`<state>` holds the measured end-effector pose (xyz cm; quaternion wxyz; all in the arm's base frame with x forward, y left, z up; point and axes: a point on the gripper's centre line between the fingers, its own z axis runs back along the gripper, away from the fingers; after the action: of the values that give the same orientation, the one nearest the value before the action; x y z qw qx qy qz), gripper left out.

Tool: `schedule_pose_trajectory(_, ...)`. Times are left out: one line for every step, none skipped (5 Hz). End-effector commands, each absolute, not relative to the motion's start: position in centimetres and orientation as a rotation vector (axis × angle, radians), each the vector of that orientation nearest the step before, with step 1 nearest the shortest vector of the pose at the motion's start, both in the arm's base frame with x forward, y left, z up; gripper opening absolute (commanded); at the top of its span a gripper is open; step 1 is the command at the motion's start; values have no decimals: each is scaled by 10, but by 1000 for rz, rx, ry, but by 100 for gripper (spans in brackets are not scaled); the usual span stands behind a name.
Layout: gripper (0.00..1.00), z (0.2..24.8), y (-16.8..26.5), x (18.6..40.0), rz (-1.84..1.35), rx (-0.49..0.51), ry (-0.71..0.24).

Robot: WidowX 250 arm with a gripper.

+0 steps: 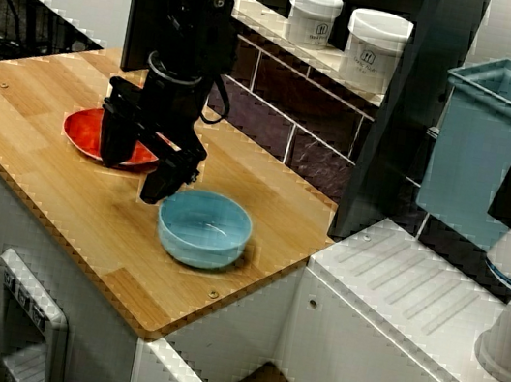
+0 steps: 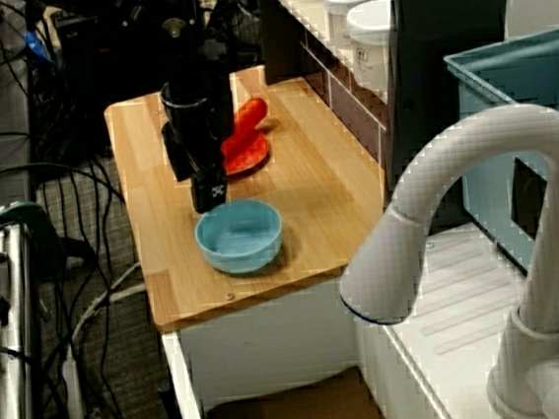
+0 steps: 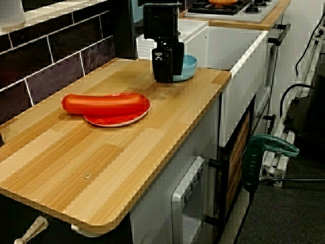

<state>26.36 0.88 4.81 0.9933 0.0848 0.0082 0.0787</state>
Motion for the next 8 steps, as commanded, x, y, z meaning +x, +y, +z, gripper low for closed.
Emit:
schedule_pose_trajectory(100, 56, 7, 258, 138, 166, -9)
schedule_pose_trajectory(100, 62, 14, 257, 144, 166, -17)
schedule_pose_trajectory(100, 80, 19, 255, 144, 140, -22)
schedule_pose_trajectory(100, 94, 20, 252, 143, 115, -29)
schedule_pose_trajectory(100, 99, 14, 249, 135, 110, -48)
schedule_pose_trajectory(100, 94, 3, 250, 126, 125, -82)
schedule_pose_trajectory(100, 87, -6, 256, 122, 120, -100)
schedule_pose_trajectory(100, 83, -12, 260, 127, 109, -106)
